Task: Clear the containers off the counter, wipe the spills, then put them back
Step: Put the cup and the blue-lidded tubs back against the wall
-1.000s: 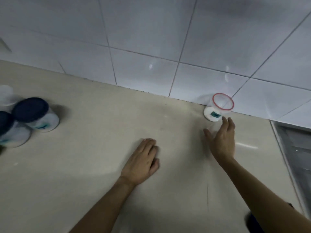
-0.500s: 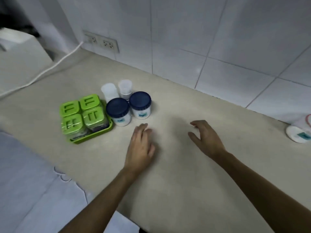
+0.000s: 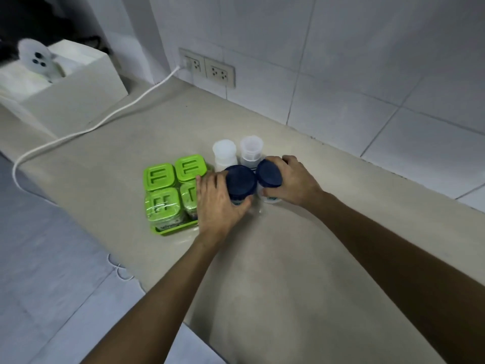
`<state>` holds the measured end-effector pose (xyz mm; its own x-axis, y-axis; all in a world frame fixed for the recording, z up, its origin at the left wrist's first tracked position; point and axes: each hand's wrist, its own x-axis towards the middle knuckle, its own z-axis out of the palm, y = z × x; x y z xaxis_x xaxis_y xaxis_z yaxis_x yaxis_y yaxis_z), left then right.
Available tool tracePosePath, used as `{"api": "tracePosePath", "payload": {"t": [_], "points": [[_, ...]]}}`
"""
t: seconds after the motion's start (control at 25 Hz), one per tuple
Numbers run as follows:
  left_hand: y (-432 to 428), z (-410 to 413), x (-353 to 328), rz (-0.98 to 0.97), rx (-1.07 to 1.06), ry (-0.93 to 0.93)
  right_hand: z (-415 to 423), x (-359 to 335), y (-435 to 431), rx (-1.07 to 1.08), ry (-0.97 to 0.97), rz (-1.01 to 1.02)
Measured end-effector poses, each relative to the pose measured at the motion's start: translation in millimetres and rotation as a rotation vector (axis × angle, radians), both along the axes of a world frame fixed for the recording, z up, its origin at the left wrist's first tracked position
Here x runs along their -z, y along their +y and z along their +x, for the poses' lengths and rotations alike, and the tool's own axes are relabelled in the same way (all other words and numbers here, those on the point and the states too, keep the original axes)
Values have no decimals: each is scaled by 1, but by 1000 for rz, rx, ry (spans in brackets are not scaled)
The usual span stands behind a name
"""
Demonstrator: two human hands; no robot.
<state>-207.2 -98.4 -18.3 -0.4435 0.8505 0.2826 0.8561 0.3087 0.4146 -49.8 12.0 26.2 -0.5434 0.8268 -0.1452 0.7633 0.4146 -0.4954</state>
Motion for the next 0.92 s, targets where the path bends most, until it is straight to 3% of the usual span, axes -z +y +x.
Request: {"api": "tracePosePath", "payload": {"t": [0.24,0.4,0.6,0.92], "points": [[-6,7,-11,158,54,-10,29,2,-10,80,98,70],[-15,57,-18,185,193,-169,124,-8,-21,242,174,36],[11,172,-19,92,445,-402,283,-23,-27,480,42,67],[96,374,-25,17,674,-426,441,-15,2,552,-347,388]]}}
